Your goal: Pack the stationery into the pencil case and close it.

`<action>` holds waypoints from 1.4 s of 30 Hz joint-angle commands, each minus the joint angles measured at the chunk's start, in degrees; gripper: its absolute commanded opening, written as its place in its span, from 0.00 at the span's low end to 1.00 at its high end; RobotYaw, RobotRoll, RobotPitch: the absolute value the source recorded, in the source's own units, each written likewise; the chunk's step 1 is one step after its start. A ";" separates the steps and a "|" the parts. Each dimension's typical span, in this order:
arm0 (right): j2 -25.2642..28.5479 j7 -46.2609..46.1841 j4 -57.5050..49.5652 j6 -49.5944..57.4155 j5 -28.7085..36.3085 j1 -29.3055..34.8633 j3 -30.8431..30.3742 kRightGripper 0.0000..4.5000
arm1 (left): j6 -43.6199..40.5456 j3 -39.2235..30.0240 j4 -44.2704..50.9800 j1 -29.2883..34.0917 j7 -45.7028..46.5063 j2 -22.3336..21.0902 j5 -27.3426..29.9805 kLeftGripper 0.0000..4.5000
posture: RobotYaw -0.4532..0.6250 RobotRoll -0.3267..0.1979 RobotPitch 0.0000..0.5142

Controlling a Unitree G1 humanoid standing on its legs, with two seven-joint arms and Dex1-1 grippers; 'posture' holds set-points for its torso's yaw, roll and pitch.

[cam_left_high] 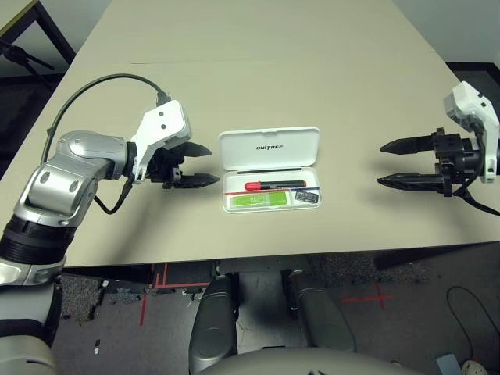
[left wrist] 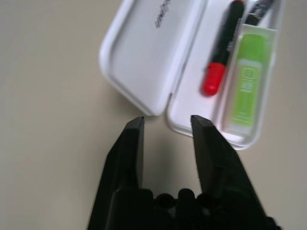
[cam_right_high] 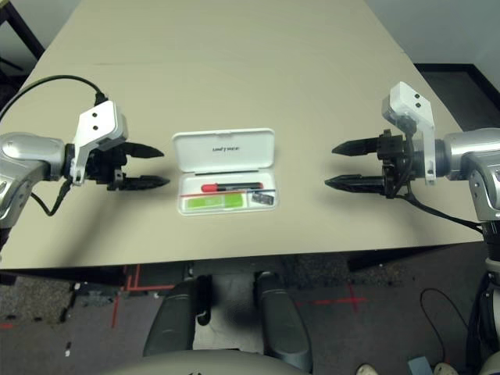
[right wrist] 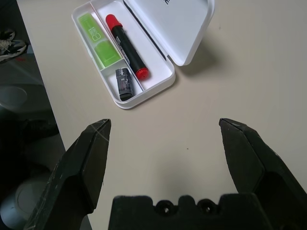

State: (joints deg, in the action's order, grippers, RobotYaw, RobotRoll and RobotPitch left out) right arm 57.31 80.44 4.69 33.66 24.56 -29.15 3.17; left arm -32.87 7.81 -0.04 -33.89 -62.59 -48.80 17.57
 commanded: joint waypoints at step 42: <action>-1.36 -4.14 -2.85 -0.98 0.61 1.98 0.07 1.00 | 15.25 0.27 -27.55 -11.08 2.27 17.18 -8.74 0.00 | 0.34 0.62 0.32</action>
State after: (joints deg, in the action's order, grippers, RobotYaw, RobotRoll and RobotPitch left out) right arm 55.76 76.08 2.51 32.86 24.68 -27.75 3.17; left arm -17.06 7.41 -29.39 -44.78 -59.19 -31.89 9.00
